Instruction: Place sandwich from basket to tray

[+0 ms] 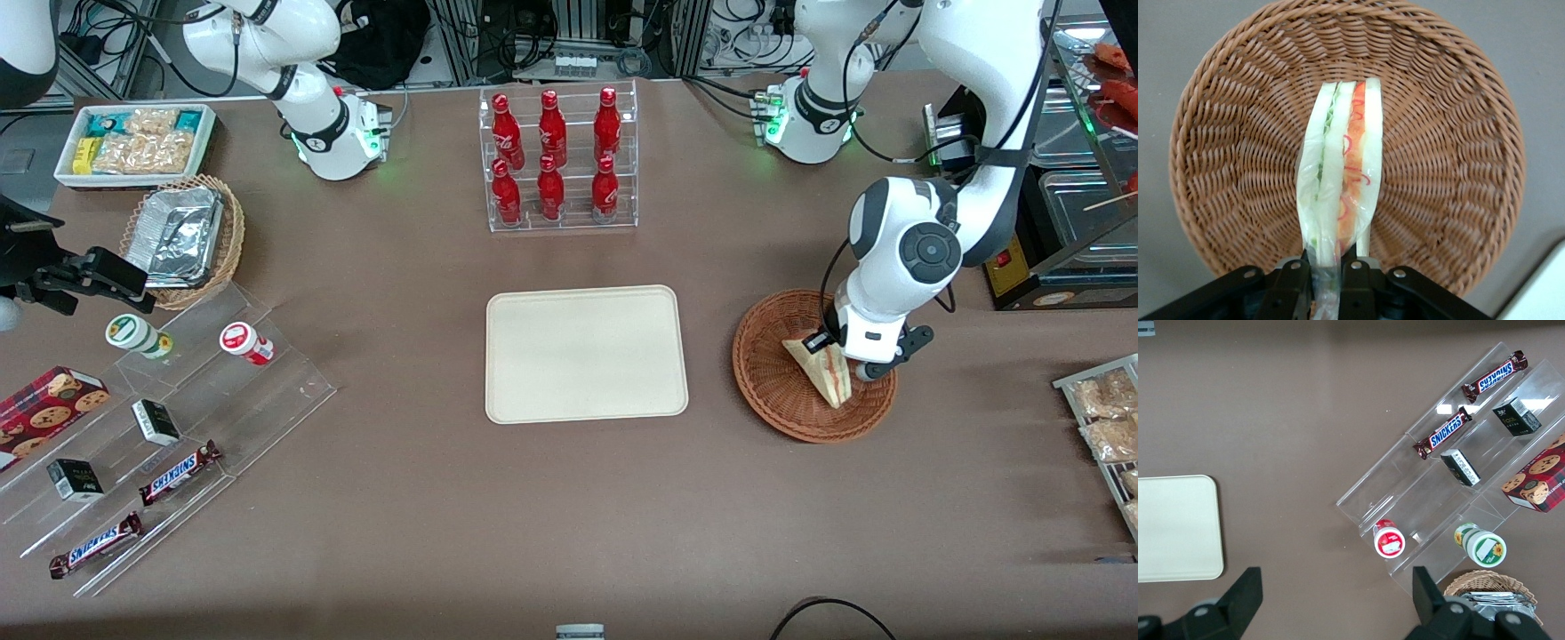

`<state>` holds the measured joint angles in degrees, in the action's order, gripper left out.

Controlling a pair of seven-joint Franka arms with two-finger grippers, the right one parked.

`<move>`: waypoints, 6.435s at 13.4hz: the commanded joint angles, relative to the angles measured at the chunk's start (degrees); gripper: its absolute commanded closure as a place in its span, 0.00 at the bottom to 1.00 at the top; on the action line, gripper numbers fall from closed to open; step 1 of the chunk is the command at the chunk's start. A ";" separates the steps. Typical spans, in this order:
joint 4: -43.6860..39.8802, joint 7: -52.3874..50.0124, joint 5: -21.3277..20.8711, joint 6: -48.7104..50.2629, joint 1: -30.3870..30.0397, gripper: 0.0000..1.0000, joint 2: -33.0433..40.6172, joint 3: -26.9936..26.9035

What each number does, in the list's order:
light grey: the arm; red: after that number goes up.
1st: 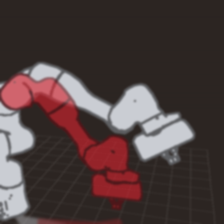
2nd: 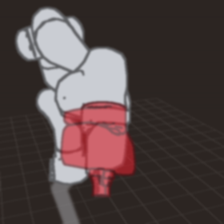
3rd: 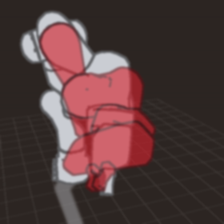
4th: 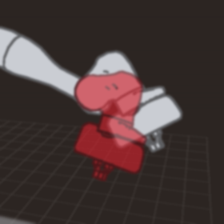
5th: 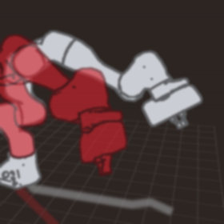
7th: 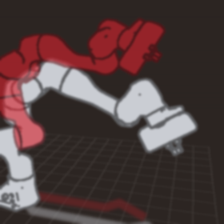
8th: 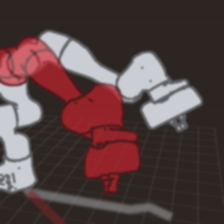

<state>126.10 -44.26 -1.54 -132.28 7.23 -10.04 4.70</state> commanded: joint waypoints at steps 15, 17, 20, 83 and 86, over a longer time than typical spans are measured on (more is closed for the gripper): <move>-34.59 -6.53 0.74 18.03 24.40 0.97 -22.29 0.40; -36.97 -6.80 3.20 16.96 26.60 0.97 -24.06 0.40; -38.37 -6.80 6.10 16.61 28.71 0.97 -25.03 0.40; -27.13 37.41 -2.42 48.77 -6.17 0.00 15.05 0.75; -29.94 37.15 -1.54 51.93 -6.09 0.00 14.87 0.57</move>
<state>98.34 -7.62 -3.21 -83.30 1.58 4.81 4.94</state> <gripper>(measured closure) 0.000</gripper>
